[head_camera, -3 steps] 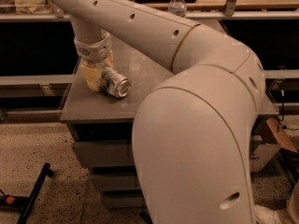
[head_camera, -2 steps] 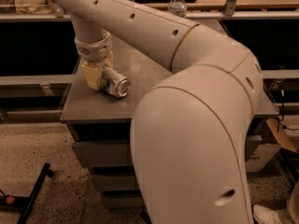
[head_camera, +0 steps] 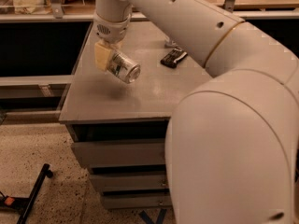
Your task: Place 7up can upright
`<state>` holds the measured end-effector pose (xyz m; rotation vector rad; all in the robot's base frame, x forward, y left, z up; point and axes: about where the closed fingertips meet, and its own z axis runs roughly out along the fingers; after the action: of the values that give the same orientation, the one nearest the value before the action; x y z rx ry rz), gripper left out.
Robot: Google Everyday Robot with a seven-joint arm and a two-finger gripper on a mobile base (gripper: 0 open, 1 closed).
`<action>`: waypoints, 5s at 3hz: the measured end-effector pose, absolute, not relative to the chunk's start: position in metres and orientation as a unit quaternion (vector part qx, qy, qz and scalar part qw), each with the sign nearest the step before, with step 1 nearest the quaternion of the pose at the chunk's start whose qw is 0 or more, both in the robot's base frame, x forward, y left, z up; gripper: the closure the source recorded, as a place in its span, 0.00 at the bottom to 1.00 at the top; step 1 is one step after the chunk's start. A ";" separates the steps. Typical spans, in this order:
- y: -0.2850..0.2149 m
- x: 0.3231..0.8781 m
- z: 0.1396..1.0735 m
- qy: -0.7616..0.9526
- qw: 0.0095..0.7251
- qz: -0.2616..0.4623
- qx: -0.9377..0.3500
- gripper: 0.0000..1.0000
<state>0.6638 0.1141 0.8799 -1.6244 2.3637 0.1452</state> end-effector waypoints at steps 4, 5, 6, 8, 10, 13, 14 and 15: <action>0.071 0.647 0.929 0.668 0.428 0.225 -0.565 1.00; 0.074 0.647 0.920 0.665 0.429 0.244 -0.561 1.00; 0.079 0.645 0.915 0.642 0.454 0.306 -0.536 1.00; 0.089 0.639 0.920 0.592 0.494 0.389 -0.504 1.00; 0.088 0.635 0.922 0.557 0.516 0.403 -0.511 1.00; 0.092 0.626 0.928 0.483 0.531 0.421 -0.554 0.82; 0.089 0.622 0.928 0.470 0.527 0.409 -0.578 0.59; 0.082 0.619 0.926 0.460 0.534 0.405 -0.583 0.35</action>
Offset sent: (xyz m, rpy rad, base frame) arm -0.0051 -0.0576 0.0595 0.7666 -0.3741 0.1765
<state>0.6193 0.0819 0.9261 -1.3893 1.0971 0.9642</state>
